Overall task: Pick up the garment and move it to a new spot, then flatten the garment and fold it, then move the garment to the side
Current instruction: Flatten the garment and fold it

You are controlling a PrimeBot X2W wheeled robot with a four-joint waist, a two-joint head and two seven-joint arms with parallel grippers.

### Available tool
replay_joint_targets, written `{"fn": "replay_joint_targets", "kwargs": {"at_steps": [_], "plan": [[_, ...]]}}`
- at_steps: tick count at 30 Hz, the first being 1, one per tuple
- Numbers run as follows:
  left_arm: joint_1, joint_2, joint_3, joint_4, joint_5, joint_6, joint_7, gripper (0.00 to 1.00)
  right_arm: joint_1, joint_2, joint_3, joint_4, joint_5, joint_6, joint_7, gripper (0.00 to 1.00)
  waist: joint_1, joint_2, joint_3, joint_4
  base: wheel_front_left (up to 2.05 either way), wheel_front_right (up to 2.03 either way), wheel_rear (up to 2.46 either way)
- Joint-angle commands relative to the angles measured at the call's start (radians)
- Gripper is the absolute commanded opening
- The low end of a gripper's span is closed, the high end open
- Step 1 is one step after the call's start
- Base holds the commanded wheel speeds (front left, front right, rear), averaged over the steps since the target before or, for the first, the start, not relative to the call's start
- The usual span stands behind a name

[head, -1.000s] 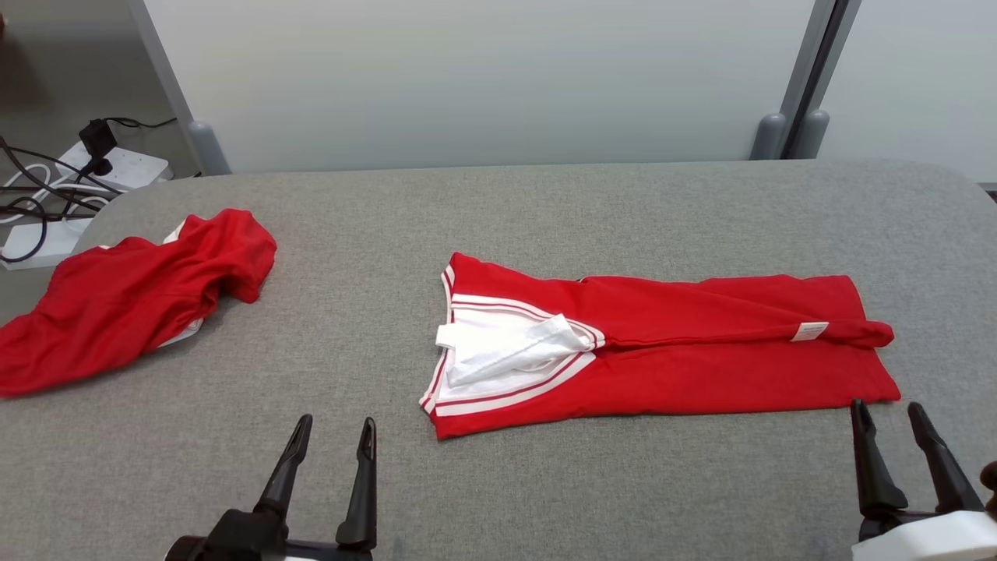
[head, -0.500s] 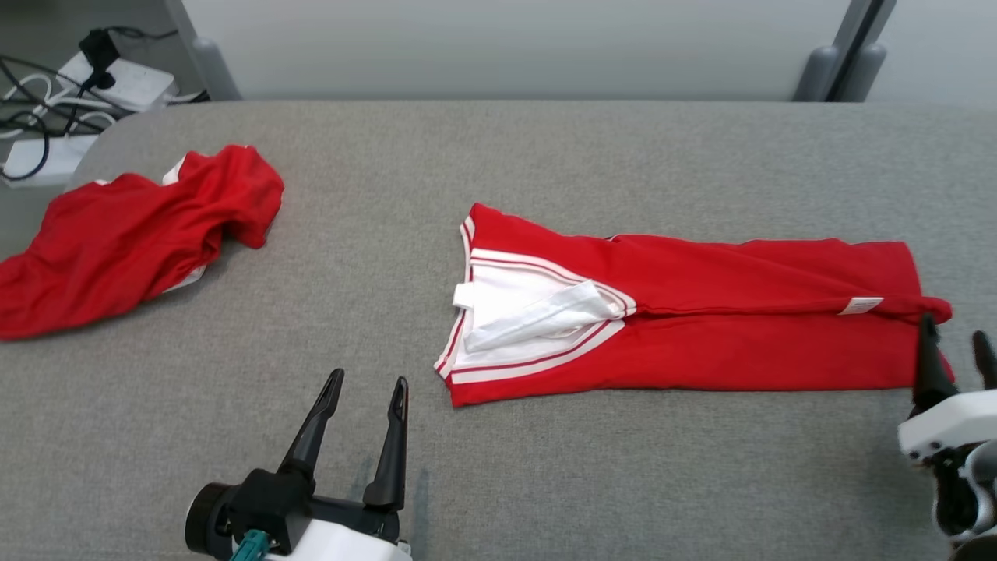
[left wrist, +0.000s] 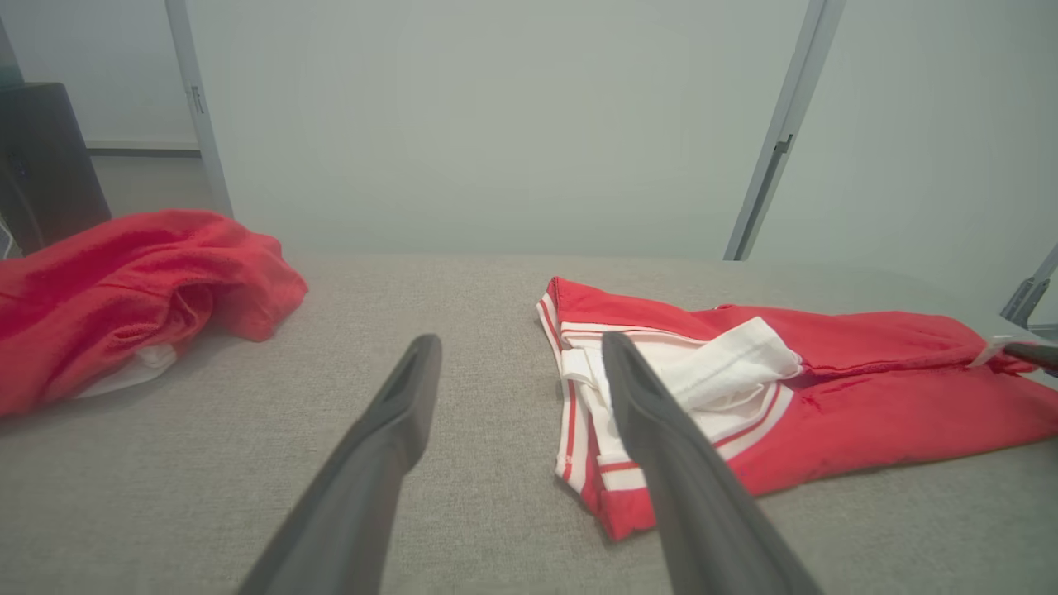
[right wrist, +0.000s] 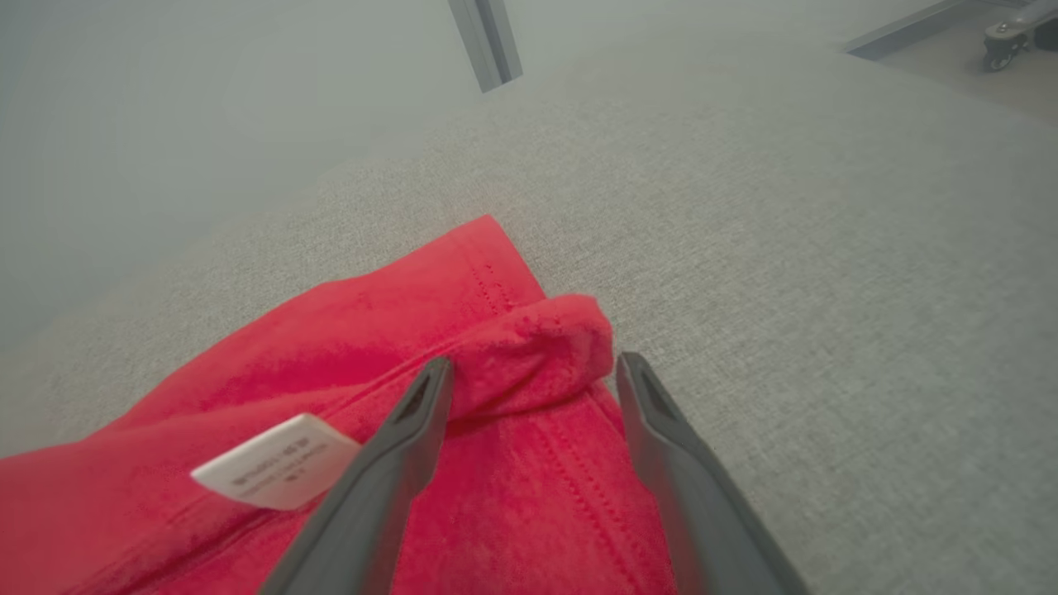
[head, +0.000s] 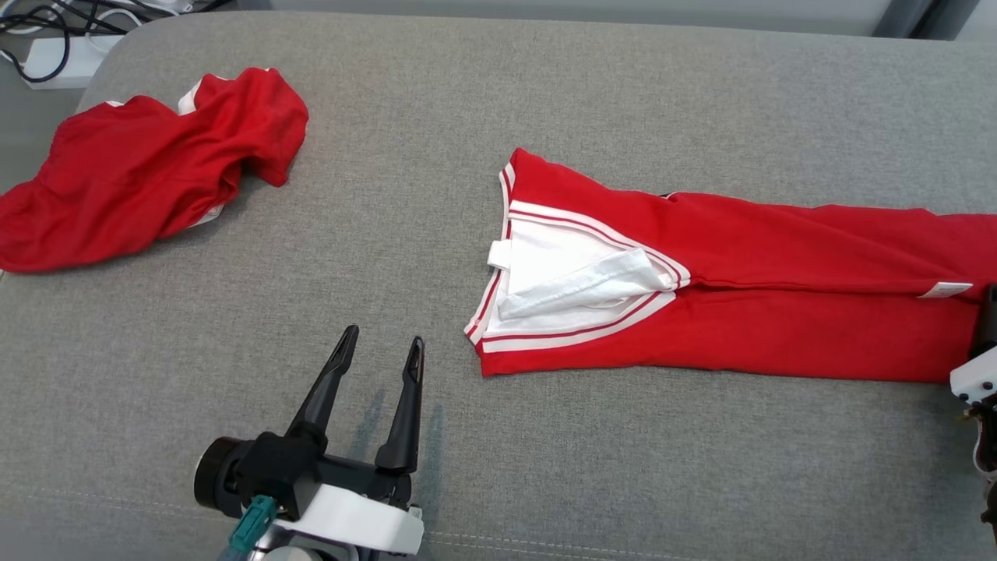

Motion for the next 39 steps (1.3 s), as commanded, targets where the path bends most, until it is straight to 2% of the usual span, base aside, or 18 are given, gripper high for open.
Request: {"fn": "replay_joint_targets", "kwargs": {"at_steps": [1,11,18,19,20,21,22,23,24,25,31,39], "plan": [[-0.043,0.001,0.03,-0.029,0.007,-0.003,-0.01,1.0,-0.03,-0.016,0.008,0.008,-0.017,0.0,-0.011,1.0,0.0,0.0,0.011,0.006,0.0,0.0,0.0],[-0.059,0.001,0.027,-0.022,0.015,-0.011,-0.01,1.0,-0.09,-0.04,-0.028,0.141,-0.052,0.0,-0.008,1.0,0.0,0.0,0.032,0.01,0.0,0.0,0.0],[-0.068,0.001,0.032,-0.023,0.015,-0.014,-0.01,1.0,-0.119,-0.039,-0.037,0.171,-0.044,0.0,0.077,1.0,0.0,0.0,0.044,0.013,0.0,0.0,0.0],[-0.069,0.001,0.033,-0.023,0.014,-0.014,-0.01,1.0,-0.121,-0.038,-0.038,0.173,-0.041,0.0,0.09,0.95,0.0,0.0,0.045,0.014,0.0,0.0,0.0],[-0.069,0.001,0.034,-0.024,0.013,-0.014,-0.01,1.0,-0.122,-0.038,-0.038,0.174,-0.038,0.0,0.102,0.64,0.0,0.0,0.046,0.014,0.0,0.0,0.0],[-0.069,0.001,0.035,-0.024,0.012,-0.013,-0.01,1.0,-0.124,-0.038,-0.036,0.175,-0.036,0.0,0.113,0.44,0.0,0.0,0.047,0.014,0.0,0.0,0.0],[-0.07,0.001,0.036,-0.024,0.011,-0.013,-0.01,1.0,-0.125,-0.037,-0.035,0.176,-0.034,0.0,0.119,0.38,0.0,0.0,0.047,0.014,0.0,0.0,0.0],[-0.071,0.001,0.037,-0.024,0.01,-0.013,-0.01,1.0,-0.126,-0.037,-0.033,0.177,-0.031,0.0,0.125,0.24,0.0,0.0,0.047,0.015,0.0,0.0,0.0],[-0.071,0.001,0.037,-0.024,0.009,-0.013,-0.01,1.0,-0.126,-0.037,-0.031,0.177,-0.03,0.0,0.128,0.03,0.0,0.0,0.047,0.015,0.0,0.0,0.0],[-0.072,0.001,0.037,-0.025,0.007,-0.012,-0.01,1.0,-0.126,-0.037,-0.028,0.177,-0.029,0.0,0.129,0.0,0.0,0.0,0.046,0.015,0.0,0.0,0.0],[-0.073,0.001,0.038,-0.023,0.001,-0.01,-0.01,1.0,-0.122,-0.045,-0.014,0.177,-0.023,0.0,0.137,0.0,0.0,0.0,0.036,0.015,0.0,0.0,0.0],[-0.053,0.001,0.044,-0.02,-0.003,-0.006,-0.01,1.0,-0.087,-0.104,0.008,0.152,-0.005,0.0,0.085,0.0,0.0,0.0,-0.012,0.0,0.0,0.0,0.0]]}}
